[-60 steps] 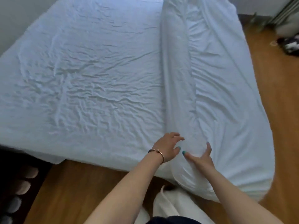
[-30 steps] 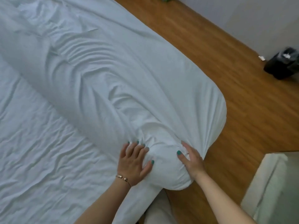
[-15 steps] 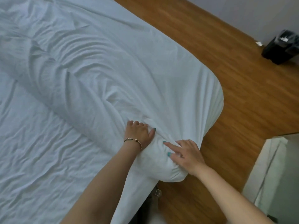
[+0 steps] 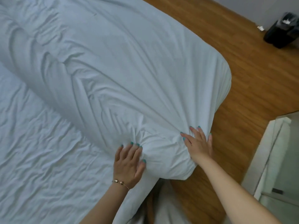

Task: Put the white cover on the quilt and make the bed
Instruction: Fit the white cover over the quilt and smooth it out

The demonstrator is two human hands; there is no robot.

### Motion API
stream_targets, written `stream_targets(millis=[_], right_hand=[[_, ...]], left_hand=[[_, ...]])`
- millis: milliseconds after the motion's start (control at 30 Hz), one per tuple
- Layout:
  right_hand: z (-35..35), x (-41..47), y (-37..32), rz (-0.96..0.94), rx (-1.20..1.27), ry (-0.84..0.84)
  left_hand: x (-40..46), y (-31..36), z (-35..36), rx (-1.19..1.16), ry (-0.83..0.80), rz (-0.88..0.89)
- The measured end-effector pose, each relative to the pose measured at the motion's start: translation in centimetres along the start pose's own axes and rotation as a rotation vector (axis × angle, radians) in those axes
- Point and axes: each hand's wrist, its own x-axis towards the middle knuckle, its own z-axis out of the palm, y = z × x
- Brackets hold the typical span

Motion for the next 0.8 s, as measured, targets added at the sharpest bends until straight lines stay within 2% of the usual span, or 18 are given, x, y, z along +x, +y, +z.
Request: stream_targets(millis=[67,133,267,300,367,500,633,700,800], right_hand=[[-0.6,-1.2,-2.3,0.088,0.210,-0.012],[-0.3,-3.3,-4.6,0.064,0.306,-0.031],[2.0,-7.1,-7.4,-0.003,0.120,0.088],[2.5,-7.7,-7.6,-0.006,0.092,0.120],[3.8,-9.1,-7.9,-0.031,0.034,0.141],[6.0,-11.1,-7.5,-0.137,-0.018,0.110],[0.5,-6.2,-3.7,-0.302,-0.186,-0.061],[-1.4,-3.7,-2.7,-0.381,-0.293,-0.151],[0.6,-3.2,-3.6,-0.447,-0.288,-0.241]], left_hand=[[2.7,0.1,-1.8,0.000,0.025,0.015],[7.1,0.3,-3.6,0.044,-0.026,0.051],[13.6,0.2,-3.2,0.147,-0.516,0.016],[13.8,0.4,-2.6,0.198,-0.608,-0.003],[13.0,1.0,-1.7,0.308,-0.672,-0.026],[11.1,2.4,-1.2,0.411,-0.643,-0.105],[11.7,2.0,-0.9,0.383,-0.614,-0.040],[10.5,1.4,-0.6,0.325,-0.514,0.020],[6.7,0.2,-1.0,0.188,-0.249,0.025]])
